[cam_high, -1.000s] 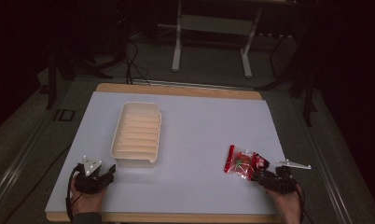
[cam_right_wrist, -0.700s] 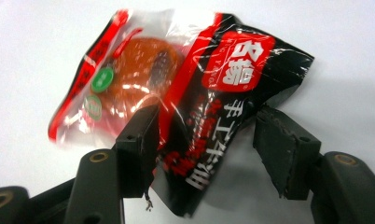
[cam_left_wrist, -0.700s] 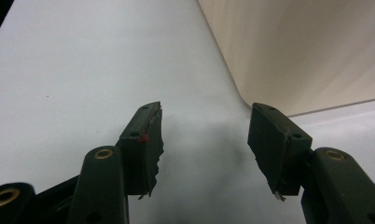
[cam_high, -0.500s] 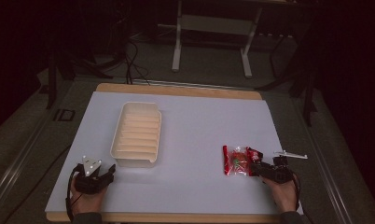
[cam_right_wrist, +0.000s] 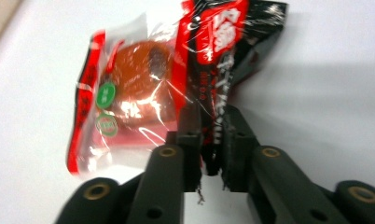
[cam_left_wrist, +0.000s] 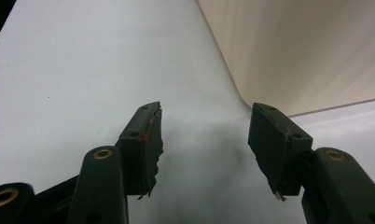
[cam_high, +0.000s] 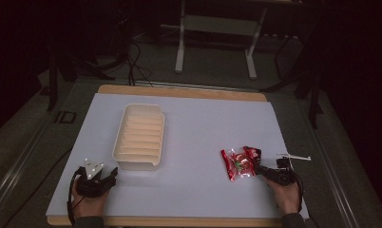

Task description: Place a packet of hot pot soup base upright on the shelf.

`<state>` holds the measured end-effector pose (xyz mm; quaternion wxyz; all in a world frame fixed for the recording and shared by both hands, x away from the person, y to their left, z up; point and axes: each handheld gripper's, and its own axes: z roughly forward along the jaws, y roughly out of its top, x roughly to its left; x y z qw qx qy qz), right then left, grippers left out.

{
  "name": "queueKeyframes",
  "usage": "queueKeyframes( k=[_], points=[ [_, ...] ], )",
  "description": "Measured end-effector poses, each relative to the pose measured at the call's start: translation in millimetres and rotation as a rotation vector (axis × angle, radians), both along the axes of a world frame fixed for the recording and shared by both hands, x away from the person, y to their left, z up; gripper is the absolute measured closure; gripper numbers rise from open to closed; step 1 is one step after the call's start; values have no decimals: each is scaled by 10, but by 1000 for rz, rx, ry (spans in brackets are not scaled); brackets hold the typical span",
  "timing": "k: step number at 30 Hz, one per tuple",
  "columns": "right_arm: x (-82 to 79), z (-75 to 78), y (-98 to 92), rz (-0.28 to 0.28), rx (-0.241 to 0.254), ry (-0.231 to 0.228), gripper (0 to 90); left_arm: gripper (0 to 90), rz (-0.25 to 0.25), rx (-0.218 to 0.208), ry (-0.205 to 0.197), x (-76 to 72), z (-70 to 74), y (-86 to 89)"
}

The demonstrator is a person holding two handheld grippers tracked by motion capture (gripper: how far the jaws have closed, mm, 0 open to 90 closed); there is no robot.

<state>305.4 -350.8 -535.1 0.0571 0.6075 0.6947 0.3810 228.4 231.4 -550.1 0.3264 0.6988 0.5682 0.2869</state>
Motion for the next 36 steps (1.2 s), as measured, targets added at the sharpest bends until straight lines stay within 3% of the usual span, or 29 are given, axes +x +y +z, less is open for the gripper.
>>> queueKeyframes(
  k=[24,36],
  points=[
    [93,347,180,55,-24,-132,879,456,-8,-1,-3,-6,3,-2],
    [114,479,274,93,-30,-166,884,478,-7,2,-16,-16,6,-11]
  ],
)
